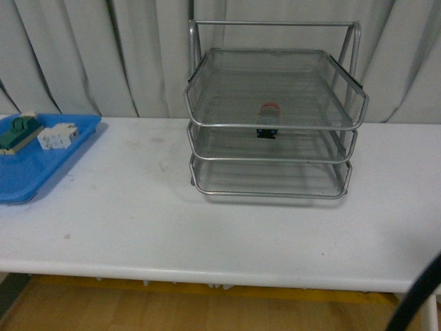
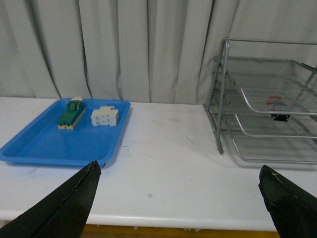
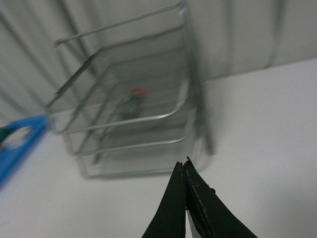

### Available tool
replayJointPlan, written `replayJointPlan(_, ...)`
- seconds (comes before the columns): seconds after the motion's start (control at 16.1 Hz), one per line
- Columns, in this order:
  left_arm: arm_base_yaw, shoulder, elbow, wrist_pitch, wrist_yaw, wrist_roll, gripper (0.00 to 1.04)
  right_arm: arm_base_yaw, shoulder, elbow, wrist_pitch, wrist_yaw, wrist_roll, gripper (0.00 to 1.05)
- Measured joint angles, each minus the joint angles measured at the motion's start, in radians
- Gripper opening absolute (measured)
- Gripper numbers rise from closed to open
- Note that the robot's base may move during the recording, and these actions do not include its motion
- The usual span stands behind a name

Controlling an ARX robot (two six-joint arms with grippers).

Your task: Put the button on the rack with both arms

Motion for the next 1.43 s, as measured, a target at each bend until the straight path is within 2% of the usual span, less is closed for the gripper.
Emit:
replayJointPlan(0.06, 0.000, 0.000, 0.000, -0.001, -0.001, 0.000, 0.98, -0.060, -0.140, -0.097, 0.032, 0.098, -0.137, 0.02)
replayJointPlan(0.12, 0.000, 0.000, 0.000, -0.001, -0.002, 0.000, 0.98, -0.134, -0.282, -0.137, -0.049, 0.087, -0.222, 0.02)
replayJointPlan(0.19, 0.000, 0.000, 0.000, 0.000, 0.000, 0.000, 0.98, -0.212, -0.431, -0.162, -0.162, 0.018, -0.277, 0.02)
replayJointPlan(0.25, 0.000, 0.000, 0.000, -0.001, -0.001, 0.000, 0.98, -0.223, -0.565, -0.182, -0.264, 0.010, -0.305, 0.02)
replayJointPlan(0.75, 0.000, 0.000, 0.000, -0.001, -0.001, 0.000, 0.98, -0.221, -0.859, -0.271, -0.419, -0.007, -0.338, 0.02)
replayJointPlan(1.43, 0.000, 0.000, 0.000, -0.001, -0.001, 0.000, 0.98, -0.221, -1.032, -0.306, -0.547, -0.007, -0.339, 0.02)
